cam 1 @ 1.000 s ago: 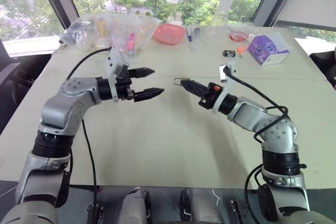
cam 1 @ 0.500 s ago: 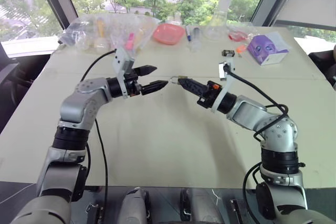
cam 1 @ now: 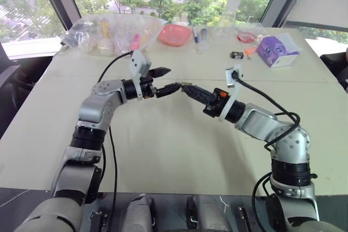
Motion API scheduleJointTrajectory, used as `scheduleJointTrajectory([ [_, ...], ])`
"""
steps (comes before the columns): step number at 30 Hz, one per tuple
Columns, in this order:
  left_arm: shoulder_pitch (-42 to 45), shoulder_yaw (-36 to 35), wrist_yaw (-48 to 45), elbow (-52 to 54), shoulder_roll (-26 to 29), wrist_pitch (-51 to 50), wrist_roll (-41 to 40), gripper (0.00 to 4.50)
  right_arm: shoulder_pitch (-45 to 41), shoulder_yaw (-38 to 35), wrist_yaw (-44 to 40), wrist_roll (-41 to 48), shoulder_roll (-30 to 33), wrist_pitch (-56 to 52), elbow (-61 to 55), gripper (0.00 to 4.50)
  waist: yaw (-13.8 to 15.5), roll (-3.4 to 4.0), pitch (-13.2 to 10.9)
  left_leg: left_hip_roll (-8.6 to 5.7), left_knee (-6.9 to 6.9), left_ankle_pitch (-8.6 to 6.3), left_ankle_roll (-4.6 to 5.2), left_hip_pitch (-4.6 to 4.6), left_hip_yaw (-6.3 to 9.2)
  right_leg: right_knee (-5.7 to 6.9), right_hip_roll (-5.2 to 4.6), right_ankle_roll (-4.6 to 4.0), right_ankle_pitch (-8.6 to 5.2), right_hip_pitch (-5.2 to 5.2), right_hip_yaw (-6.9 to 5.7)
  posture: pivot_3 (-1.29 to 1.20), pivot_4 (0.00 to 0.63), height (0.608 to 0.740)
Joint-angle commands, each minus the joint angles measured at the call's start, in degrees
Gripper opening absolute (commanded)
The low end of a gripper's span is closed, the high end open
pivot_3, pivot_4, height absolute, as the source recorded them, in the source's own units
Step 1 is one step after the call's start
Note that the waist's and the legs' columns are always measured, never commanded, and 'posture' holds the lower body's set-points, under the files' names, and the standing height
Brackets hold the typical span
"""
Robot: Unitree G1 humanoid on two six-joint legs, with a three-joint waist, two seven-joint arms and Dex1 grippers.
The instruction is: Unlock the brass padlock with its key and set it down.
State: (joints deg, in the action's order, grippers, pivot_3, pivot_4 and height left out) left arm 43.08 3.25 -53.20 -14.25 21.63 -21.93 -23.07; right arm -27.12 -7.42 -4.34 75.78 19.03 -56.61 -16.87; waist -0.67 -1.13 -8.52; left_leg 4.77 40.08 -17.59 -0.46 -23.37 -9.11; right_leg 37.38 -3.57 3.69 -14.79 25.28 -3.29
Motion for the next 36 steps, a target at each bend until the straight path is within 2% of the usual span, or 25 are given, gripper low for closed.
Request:
scheduleJointTrajectory([
  [1,2.24,-1.6,0.38,1.07,-0.42,1.29,-0.23,4.07,0.29,0.02,0.03,1.34,-0.21,-0.02,-2.58,0.08,0.0,0.0,0.0,0.0,0.0,0.0,0.0,0.0,0.0,0.0,0.0,0.0,0.0,0.0,0.0,0.0,0.15,0.74],
  [8,-0.8,-1.36,-0.13,2.62,1.87,0.32,0.44,4.07,0.41,-0.7,1.16,1.14,-0.41,0.48,-1.65,0.08,-0.07,0.0,0.0,0.0,0.0,0.0,0.0,0.0,0.02,0.0,0.0,0.0,0.0,0.0,0.0,0.0,0.15,0.74],
  [11,-5.0,-0.81,-1.53,4.94,5.74,-1.33,1.09,4.07,0.32,-1.7,5.17,0.28,-0.69,0.04,2.28,0.08,-0.35,0.0,0.0,0.02,-0.02,0.0,0.0,0.01,0.02,0.0,0.0,0.0,0.0,0.01,0.01,0.0,0.15,0.74],
  [15,-11.21,-3.73,-1.45,12.75,8.84,-8.89,-4.09,4.07,0.19,-1.74,9.8,-0.78,-0.99,-2.74,9.61,0.08,-0.25,0.03,-0.01,0.04,-0.06,0.01,-0.02,0.03,0.03,0.03,-0.01,-0.01,0.0,0.05,0.02,0.0,0.15,0.74],
  [20,-18.58,-7.97,0.84,26.2,10.66,-22.31,-14.33,4.07,-1.0,-2.32,8.06,-3.67,-2.03,-3.31,17.54,0.08,-0.04,0.02,-0.02,0.01,-0.03,0.01,-0.02,-0.03,0.06,0.01,-0.08,0.0,0.0,0.05,0.04,0.0,0.15,0.74],
  [22,-20.4,-9.06,2.79,29.17,10.91,-24.88,-16.01,4.12,-1.79,-1.78,8.45,-5.48,-1.74,-4.76,19.76,1.06,-0.12,0.03,-0.02,0.01,-0.03,0.01,-0.01,-0.01,0.08,0.02,-0.08,0.0,0.0,0.04,0.06,0.0,0.15,0.74],
  [24,-21.45,-9.72,4.14,30.43,11.25,-25.73,-16.45,4.12,-2.12,-1.24,8.17,-7.52,-1.01,-6.15,20.78,1.85,-0.17,0.04,-0.02,0.01,-0.04,0.01,-0.02,0.01,0.08,0.04,-0.06,-0.01,0.0,0.04,0.06,0.0,0.15,0.74],
  [29,-22.73,-11.08,6.1,31.47,11.82,-26.2,-17.16,4.12,-1.23,-1.17,5.87,-11.02,2.24,-9.6,18.79,4.44,0.01,0.05,-0.01,0.02,-0.05,0.01,-0.02,0.03,0.09,0.04,-0.03,-0.01,0.0,0.03,0.05,0.0,0.15,0.74],
  [34,-23.36,-11.01,6.36,31.74,12.96,-25.77,-17.15,4.12,2.26,-0.95,4.08,-15.71,8.85,-11.5,12.57,4.44,0.59,0.04,0.0,-0.05,-0.04,-0.03,0.04,0.02,0.1,-0.08,-0.12,-0.01,-0.01,-0.06,0.04,0.0,0.15,0.74],
  [36,-23.6,-11.8,6.67,31.78,13.04,-26.03,-17.81,4.12,5.45,-5.03,-1.18,-13.18,13.46,-11.12,6.48,4.44,0.9,0.05,-0.01,-0.06,-0.03,-0.04,0.07,0.02,0.1,-0.11,-0.12,-0.01,-0.01,-0.07,0.04,0.0,0.15,0.74],
])
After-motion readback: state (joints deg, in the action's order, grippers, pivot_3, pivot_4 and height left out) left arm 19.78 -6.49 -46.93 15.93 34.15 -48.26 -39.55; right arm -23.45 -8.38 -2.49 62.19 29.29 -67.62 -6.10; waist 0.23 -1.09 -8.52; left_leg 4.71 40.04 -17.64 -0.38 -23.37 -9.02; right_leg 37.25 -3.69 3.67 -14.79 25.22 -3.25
